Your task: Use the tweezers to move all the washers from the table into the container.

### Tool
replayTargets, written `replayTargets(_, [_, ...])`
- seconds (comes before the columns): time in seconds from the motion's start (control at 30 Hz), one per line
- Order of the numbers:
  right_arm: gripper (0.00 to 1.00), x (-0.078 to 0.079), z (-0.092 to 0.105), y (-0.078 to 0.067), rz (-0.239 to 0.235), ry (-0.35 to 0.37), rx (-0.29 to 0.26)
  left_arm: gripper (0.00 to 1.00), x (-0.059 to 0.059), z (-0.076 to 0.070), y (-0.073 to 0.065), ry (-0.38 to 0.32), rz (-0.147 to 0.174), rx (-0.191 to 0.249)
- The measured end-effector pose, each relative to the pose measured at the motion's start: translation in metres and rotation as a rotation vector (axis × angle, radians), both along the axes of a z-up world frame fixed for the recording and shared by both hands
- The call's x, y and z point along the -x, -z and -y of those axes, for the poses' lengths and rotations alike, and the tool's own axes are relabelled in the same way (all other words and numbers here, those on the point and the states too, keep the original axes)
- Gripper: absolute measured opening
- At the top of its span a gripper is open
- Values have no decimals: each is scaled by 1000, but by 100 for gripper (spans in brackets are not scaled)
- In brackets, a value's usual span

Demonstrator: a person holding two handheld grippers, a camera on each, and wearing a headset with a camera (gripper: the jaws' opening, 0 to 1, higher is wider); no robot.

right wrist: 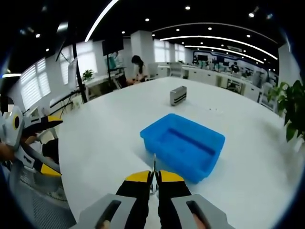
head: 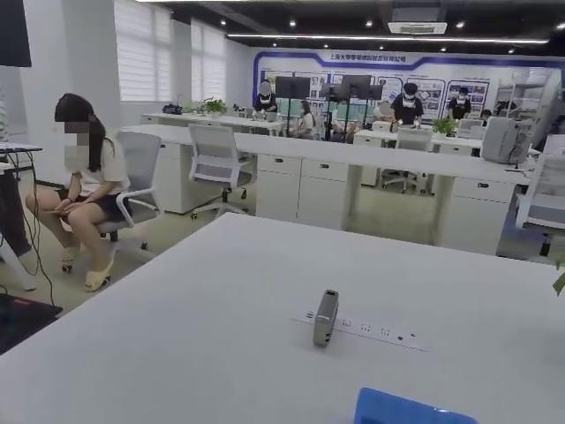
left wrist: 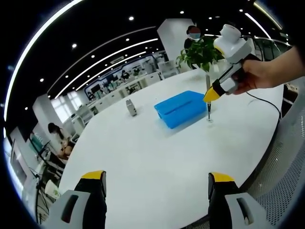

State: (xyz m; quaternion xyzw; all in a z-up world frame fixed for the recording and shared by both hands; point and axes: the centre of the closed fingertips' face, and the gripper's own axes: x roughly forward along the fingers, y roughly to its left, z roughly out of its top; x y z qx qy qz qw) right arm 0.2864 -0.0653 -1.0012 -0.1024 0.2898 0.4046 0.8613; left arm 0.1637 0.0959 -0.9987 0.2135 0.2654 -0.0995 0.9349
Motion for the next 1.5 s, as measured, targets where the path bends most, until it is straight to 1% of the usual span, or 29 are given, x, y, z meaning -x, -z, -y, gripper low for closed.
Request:
replayTargets(0.13, [1,-3,-6,-9,19,-11,-4,90,0,0,0,-2,0,2])
replayTargets(0.4, [1,-11,-11,-20,40,-22,-10,91,0,0,0,-1,-4,2])
replayTargets(0.47, [1,-14,-12,-22,45,-24,-12,91,0,1,0,-1,-3,8])
replayTargets(0.7, [1,-21,-11,-29,60,-27,-13,90,0,0,0,-4,-3,8])
replayTargets(0.77, [1,-23,-10,-31,63,-23,-18,90,0,1,0,-1,-1,15])
replayTargets(1.03, [1,-34,-10,-38,75,-11,-44,89,0,2,2,10,-14,10])
replayTargets(1.2, [1,-38,-13,-41,83,-16,-57,89,0,2,3,9,-20,8])
replayTargets(1.27, [1,-39,-14,-41,84,-18,-61,87,0,1,1,5,-12,17])
replayTargets(1.37, [1,-39,-16,-41,81,-26,-67,86,-1,1,1,5,-13,24])
replayTargets(1.43, [1,-41,-18,-40,81,-36,-64,86,-1,0,-2,0,-2,38])
replayTargets(1.5, [1,-44,-20,-40,81,-41,-69,86,-1,-2,-1,-10,-9,39])
